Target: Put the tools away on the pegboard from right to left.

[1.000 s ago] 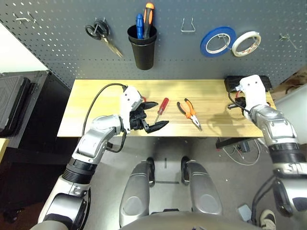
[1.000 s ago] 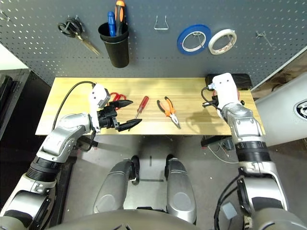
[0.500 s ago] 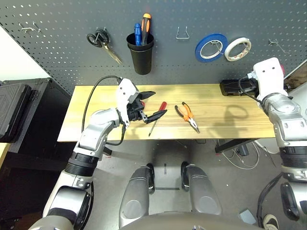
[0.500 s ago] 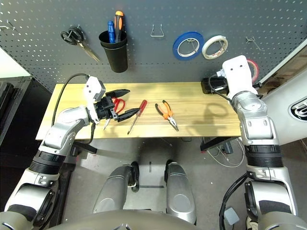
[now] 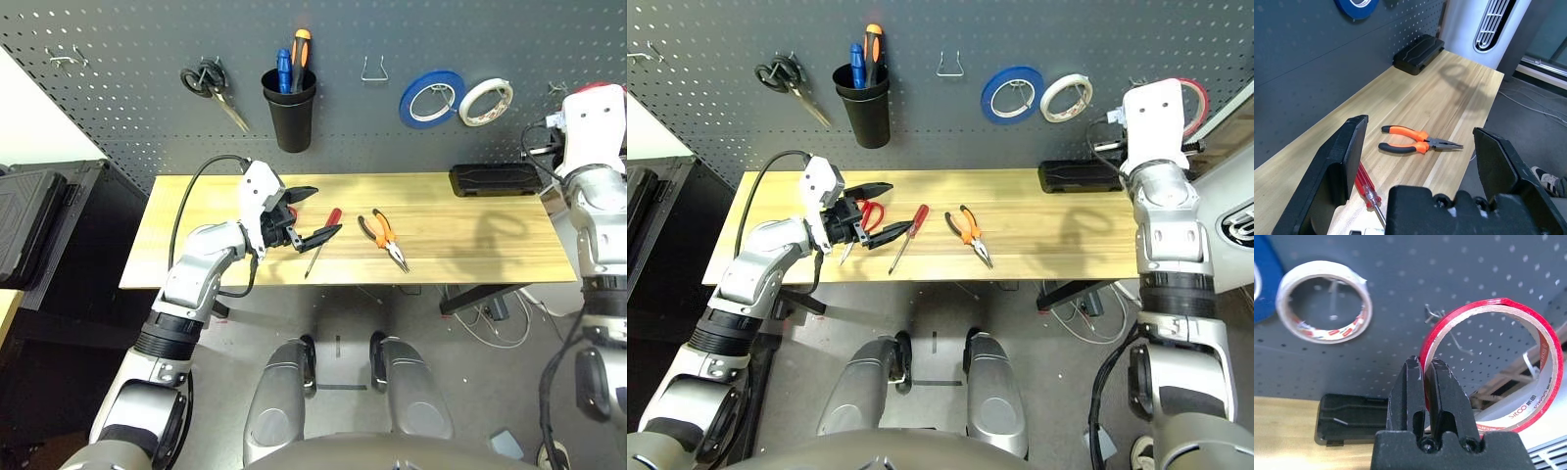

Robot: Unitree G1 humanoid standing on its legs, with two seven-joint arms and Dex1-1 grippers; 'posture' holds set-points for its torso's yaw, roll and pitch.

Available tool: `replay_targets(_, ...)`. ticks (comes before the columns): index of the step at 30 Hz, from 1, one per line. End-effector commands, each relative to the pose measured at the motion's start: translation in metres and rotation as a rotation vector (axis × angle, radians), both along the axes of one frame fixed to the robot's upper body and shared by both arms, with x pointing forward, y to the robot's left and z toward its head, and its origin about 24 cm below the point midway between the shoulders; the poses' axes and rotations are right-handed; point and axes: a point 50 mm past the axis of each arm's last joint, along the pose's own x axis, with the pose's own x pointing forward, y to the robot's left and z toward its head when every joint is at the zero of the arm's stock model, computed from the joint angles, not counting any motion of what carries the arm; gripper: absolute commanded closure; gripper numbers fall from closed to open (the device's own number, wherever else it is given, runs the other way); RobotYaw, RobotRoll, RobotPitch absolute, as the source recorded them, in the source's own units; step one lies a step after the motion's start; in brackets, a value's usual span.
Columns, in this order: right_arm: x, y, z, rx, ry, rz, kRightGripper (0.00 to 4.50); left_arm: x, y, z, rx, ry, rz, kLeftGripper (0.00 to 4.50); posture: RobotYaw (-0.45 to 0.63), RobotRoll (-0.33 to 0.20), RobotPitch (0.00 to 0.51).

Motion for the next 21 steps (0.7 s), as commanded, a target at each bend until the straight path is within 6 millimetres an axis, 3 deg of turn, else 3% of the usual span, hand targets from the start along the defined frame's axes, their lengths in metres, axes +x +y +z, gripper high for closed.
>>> replay_targets(1,0.001,-0.01,-0.003,0.065,0.0,-0.02,4.48,-0.001,-0.001,-0.003,0.014,0.003,-0.007,0.0,-0.1,0.0,0.131)
replay_targets(21,0.029,-0.015,-0.003,0.196,0.037,-0.005,4.48,-0.008,-0.002,-0.005,0.015,0.01,-0.01,0.0,-0.08,0.0,0.158)
